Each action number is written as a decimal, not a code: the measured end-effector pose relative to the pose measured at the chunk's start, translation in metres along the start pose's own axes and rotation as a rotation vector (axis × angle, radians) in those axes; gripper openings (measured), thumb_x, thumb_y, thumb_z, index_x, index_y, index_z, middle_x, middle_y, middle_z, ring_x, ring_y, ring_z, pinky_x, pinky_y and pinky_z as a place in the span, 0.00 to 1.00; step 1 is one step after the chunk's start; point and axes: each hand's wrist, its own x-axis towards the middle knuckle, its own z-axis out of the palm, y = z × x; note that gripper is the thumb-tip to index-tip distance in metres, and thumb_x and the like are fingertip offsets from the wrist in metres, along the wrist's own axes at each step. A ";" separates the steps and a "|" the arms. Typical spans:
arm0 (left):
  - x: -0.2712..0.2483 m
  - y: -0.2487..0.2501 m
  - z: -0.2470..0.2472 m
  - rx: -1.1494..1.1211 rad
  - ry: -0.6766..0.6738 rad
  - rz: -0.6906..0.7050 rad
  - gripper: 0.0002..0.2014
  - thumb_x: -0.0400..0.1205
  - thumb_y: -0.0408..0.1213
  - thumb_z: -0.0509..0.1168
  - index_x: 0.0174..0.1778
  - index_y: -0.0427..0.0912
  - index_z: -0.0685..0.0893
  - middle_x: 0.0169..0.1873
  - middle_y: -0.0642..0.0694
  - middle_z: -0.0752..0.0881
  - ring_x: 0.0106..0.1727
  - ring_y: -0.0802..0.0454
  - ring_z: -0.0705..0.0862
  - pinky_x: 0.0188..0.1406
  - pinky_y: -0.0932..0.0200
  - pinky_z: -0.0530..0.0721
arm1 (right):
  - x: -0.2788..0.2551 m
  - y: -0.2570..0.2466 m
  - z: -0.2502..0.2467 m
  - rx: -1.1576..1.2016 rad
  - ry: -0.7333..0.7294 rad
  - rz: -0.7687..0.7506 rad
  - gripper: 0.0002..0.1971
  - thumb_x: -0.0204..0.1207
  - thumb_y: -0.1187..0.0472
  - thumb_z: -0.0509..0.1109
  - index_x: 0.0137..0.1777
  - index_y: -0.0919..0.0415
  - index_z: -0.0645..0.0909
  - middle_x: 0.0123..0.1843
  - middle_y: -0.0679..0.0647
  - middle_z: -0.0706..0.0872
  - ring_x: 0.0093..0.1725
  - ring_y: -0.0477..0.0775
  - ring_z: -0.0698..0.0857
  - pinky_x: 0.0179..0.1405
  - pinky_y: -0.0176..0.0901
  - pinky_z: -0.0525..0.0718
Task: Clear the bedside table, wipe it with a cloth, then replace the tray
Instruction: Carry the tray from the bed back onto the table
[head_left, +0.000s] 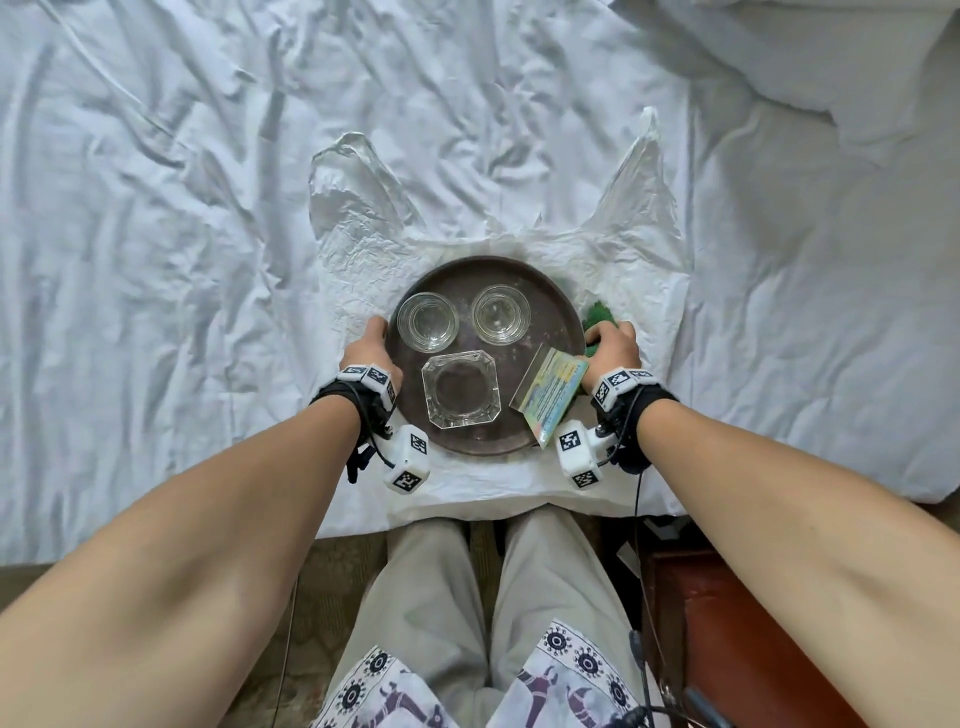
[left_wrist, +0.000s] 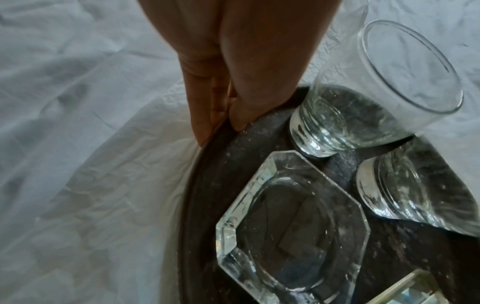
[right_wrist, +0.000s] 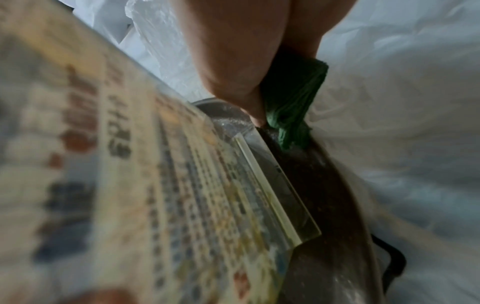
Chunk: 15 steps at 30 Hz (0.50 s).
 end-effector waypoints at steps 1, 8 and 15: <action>-0.001 -0.001 -0.002 0.003 0.000 0.002 0.21 0.75 0.26 0.63 0.62 0.45 0.71 0.43 0.35 0.80 0.42 0.35 0.83 0.41 0.49 0.82 | -0.001 0.001 -0.001 0.007 -0.006 -0.015 0.09 0.67 0.69 0.71 0.46 0.60 0.77 0.59 0.58 0.73 0.39 0.59 0.75 0.43 0.43 0.78; -0.027 0.006 -0.039 -0.025 0.003 0.030 0.19 0.71 0.26 0.61 0.53 0.51 0.71 0.43 0.34 0.83 0.40 0.34 0.86 0.41 0.44 0.90 | -0.026 -0.009 -0.031 0.045 -0.003 -0.067 0.11 0.68 0.69 0.70 0.50 0.64 0.80 0.60 0.60 0.74 0.44 0.58 0.76 0.48 0.42 0.79; -0.084 0.032 -0.107 0.026 0.018 0.133 0.19 0.72 0.26 0.62 0.56 0.47 0.72 0.45 0.37 0.82 0.43 0.37 0.86 0.40 0.49 0.88 | -0.074 -0.029 -0.094 0.027 0.036 -0.086 0.10 0.69 0.66 0.69 0.51 0.61 0.81 0.61 0.61 0.76 0.46 0.56 0.76 0.46 0.37 0.72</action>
